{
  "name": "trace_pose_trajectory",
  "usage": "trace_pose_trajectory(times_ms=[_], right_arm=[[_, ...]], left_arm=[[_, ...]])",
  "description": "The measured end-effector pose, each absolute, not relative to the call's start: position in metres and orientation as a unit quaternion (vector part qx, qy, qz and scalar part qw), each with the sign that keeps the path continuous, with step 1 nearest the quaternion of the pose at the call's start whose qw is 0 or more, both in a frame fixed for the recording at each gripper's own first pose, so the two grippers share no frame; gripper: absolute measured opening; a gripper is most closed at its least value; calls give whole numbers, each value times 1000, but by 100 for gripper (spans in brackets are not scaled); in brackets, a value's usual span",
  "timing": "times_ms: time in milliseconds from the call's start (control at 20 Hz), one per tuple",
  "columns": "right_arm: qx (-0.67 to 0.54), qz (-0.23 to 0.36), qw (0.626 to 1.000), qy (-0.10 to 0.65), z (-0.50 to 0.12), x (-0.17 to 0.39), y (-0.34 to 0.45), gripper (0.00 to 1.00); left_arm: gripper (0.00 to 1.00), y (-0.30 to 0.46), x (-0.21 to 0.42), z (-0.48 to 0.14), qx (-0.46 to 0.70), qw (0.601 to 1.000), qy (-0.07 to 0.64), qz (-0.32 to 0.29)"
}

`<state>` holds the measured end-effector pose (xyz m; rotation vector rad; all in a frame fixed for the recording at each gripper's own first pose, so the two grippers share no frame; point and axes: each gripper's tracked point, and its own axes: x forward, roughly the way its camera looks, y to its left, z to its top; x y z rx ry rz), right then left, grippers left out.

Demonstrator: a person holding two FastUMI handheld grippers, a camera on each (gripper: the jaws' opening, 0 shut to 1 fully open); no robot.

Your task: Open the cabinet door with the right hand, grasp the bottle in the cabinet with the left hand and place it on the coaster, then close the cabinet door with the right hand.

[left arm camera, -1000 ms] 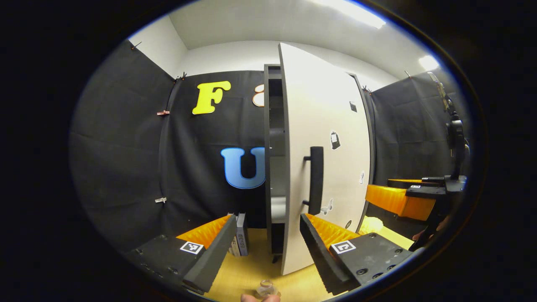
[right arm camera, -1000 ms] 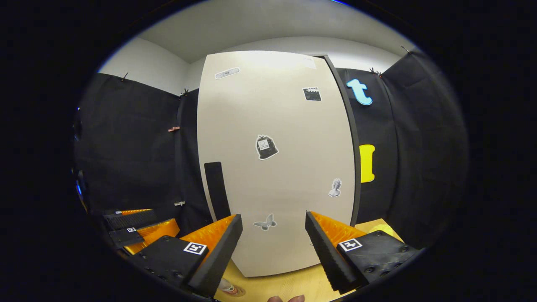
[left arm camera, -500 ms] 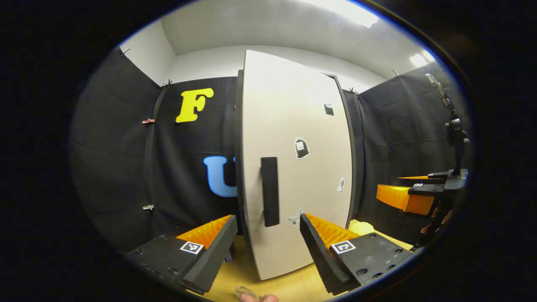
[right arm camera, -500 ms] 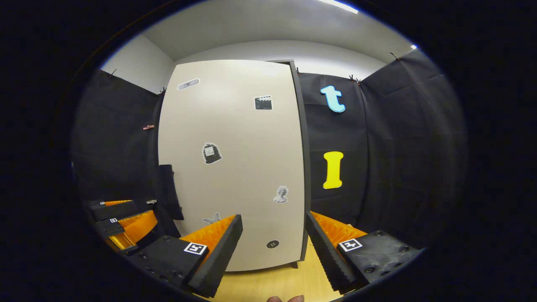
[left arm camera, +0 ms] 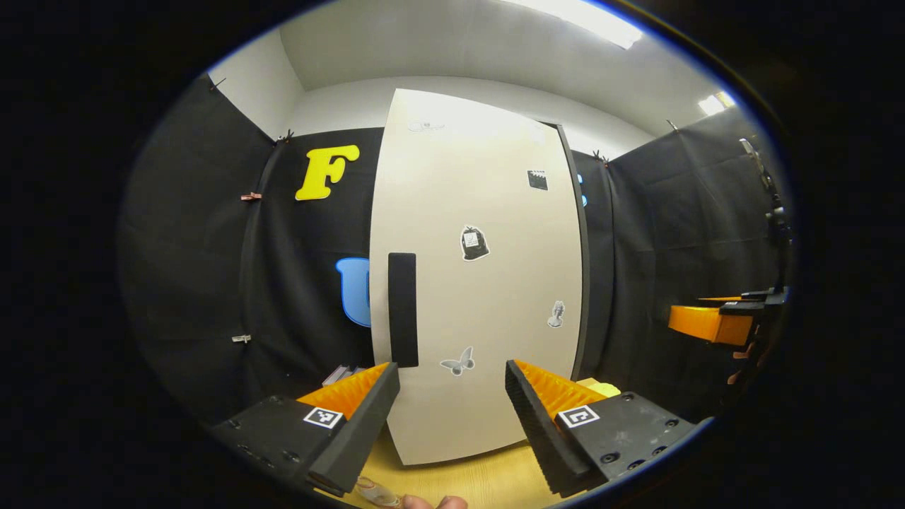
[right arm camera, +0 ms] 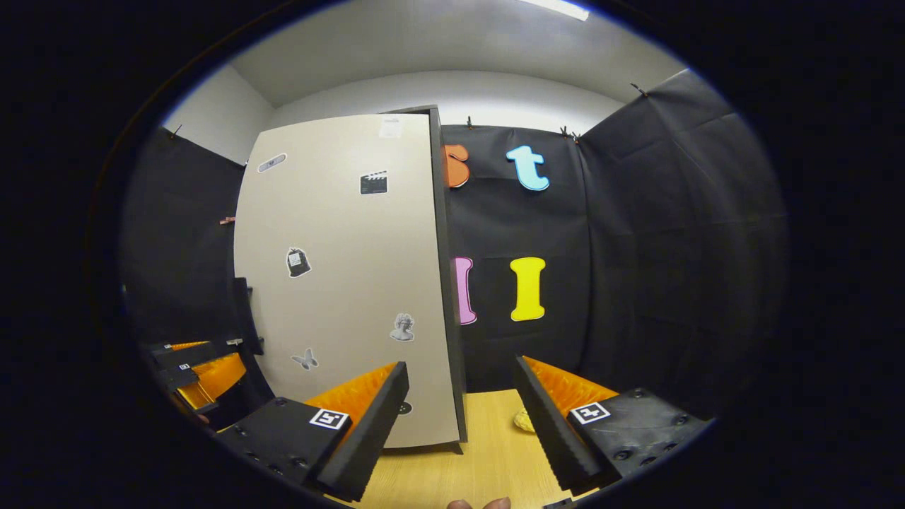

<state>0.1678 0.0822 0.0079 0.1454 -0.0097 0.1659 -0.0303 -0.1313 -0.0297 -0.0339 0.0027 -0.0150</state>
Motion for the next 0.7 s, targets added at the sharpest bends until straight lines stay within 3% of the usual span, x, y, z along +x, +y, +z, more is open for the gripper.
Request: trace_pose_trajectory(times_ms=[700], right_arm=[[72, 128, 989, 13, -16, 172, 59, 98]], left_arm=[[95, -157, -27, -58, -26, 999, 17, 29]])
